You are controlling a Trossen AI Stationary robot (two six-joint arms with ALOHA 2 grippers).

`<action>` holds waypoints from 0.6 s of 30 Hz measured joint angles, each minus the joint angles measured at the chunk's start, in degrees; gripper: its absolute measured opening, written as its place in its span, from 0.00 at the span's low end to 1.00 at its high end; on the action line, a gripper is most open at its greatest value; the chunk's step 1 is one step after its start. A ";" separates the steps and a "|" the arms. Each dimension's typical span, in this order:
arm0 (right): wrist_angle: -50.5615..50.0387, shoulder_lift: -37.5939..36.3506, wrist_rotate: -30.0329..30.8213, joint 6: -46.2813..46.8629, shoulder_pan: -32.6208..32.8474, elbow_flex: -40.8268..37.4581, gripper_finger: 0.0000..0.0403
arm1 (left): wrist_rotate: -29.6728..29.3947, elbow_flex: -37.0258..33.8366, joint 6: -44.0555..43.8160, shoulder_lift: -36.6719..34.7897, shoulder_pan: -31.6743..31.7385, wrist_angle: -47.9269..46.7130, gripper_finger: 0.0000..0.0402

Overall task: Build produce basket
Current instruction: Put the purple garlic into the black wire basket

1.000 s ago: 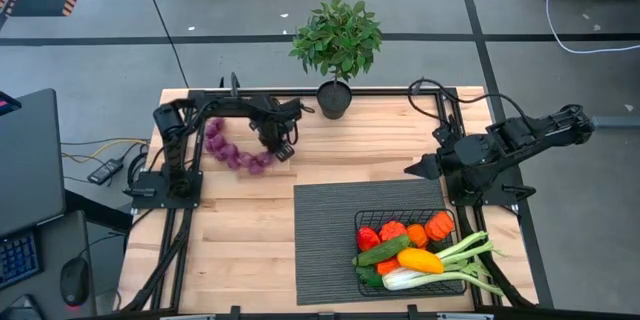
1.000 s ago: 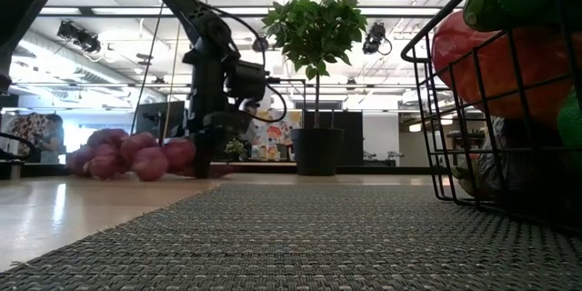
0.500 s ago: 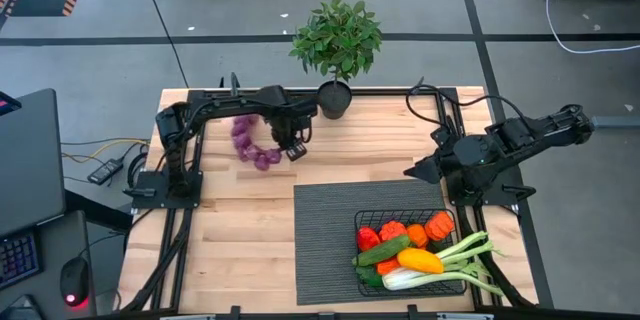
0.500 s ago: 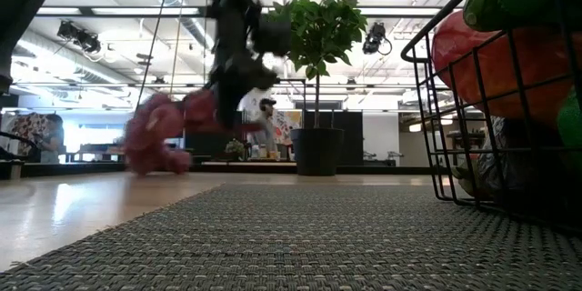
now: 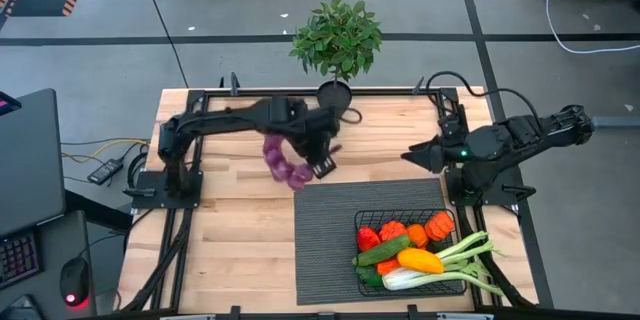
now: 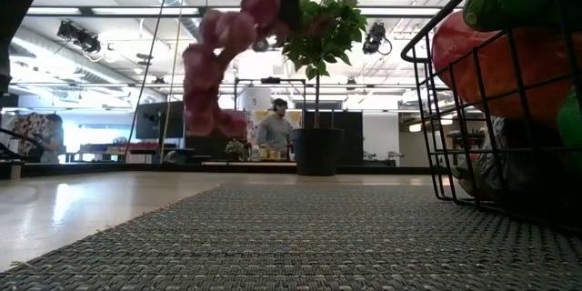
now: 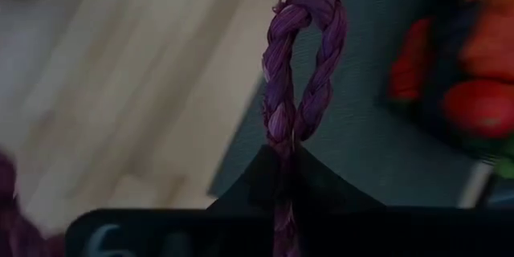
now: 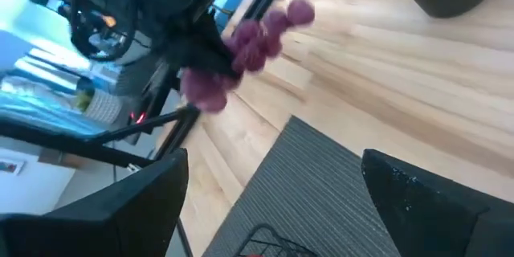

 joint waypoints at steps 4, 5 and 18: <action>0.92 0.02 -1.10 -2.14 0.04 0.00 0.93 | 0.02 2.49 -5.49 -0.01 -5.34 2.68 0.05; 0.90 0.04 -1.66 -2.25 0.04 0.00 0.93 | 0.04 2.72 -6.59 -0.09 -6.66 4.16 0.05; 9.46 -2.22 -4.32 -6.18 0.16 0.00 0.93 | -0.34 3.93 -17.28 -0.02 -16.17 26.80 0.05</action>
